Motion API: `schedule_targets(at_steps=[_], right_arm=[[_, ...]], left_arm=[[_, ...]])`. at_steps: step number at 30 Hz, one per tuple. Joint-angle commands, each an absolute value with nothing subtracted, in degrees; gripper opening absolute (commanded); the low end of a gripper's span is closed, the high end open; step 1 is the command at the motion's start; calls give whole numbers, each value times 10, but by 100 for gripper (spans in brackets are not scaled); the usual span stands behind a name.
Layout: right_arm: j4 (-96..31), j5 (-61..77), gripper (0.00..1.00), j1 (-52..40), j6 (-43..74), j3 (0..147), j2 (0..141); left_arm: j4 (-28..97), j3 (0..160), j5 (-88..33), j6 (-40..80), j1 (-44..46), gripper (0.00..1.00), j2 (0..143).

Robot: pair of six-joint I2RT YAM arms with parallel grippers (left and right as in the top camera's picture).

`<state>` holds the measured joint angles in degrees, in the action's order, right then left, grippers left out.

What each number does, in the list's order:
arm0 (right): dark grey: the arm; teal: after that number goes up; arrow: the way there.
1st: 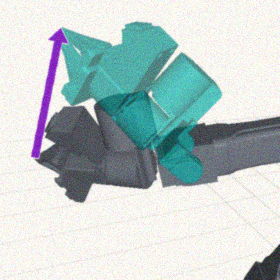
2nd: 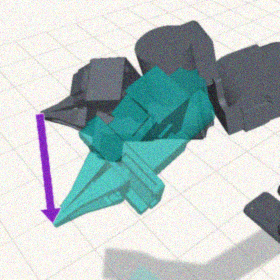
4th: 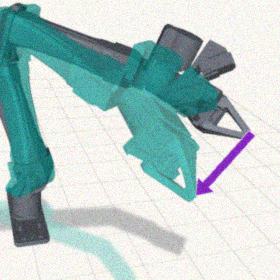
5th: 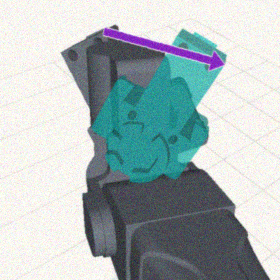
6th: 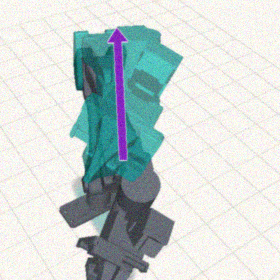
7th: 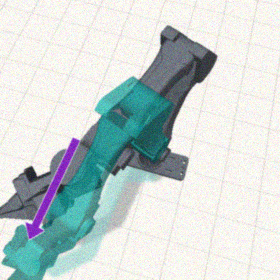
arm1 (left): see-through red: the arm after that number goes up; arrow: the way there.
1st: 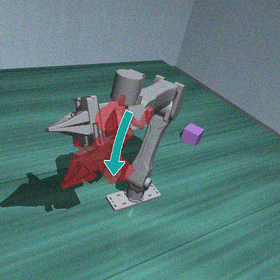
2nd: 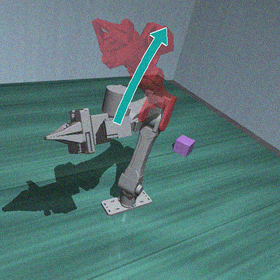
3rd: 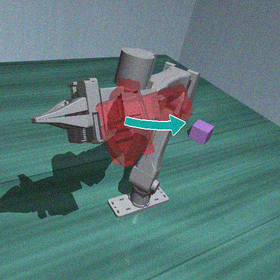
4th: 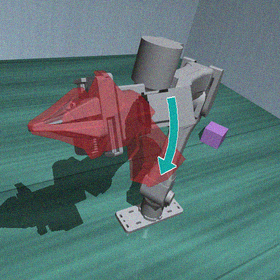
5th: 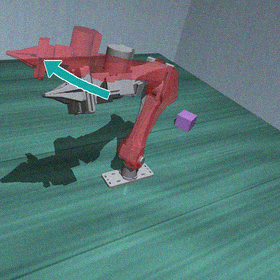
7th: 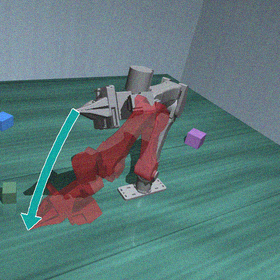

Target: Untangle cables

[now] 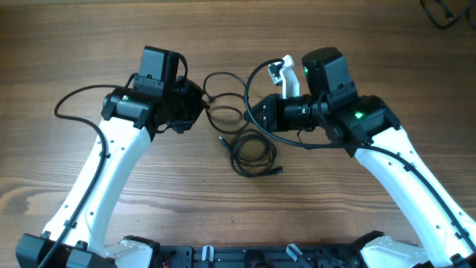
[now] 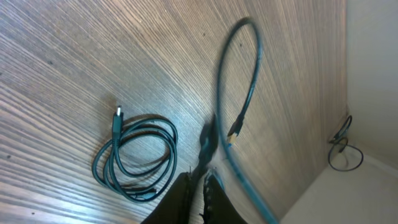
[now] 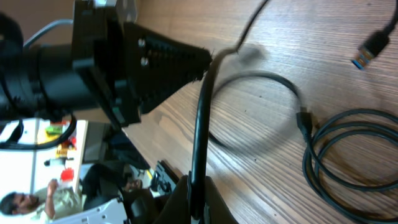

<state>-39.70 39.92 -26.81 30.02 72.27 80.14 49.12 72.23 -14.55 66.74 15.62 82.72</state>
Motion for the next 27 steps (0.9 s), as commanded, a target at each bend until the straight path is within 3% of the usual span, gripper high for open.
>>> schedule_targets(at_steps=[1,3,6,10,13,16,17,19,20,23,27], right_arm=[[-400,425,4,-266,262,731,793],[-399,425,4,-266,255,731,793],[-396,424,4,-265,260,731,793],[-374,283,4,-265,414,731,793],[-316,325,4,-265,449,731,793],[-262,377,4,-263,499,731,793],[-256,391,4,-262,503,731,793],[-255,400,4,-262,512,731,793],[-255,403,4,-262,512,731,793],[-254,413,4,-262,527,731,793],[-230,413,4,-262,557,731,793]], left_arm=[[488,723,-126,665,152,11,830],[488,723,-126,665,152,4,830],[488,723,-129,665,152,4,830],[502,723,-197,665,152,32,830],[538,723,-194,665,152,43,830],[543,723,-216,665,152,72,830],[543,723,-224,665,152,72,830],[542,723,-225,665,151,64,830],[542,723,-224,665,147,54,830],[542,723,-225,665,126,41,830],[543,723,-245,665,124,41,830]])
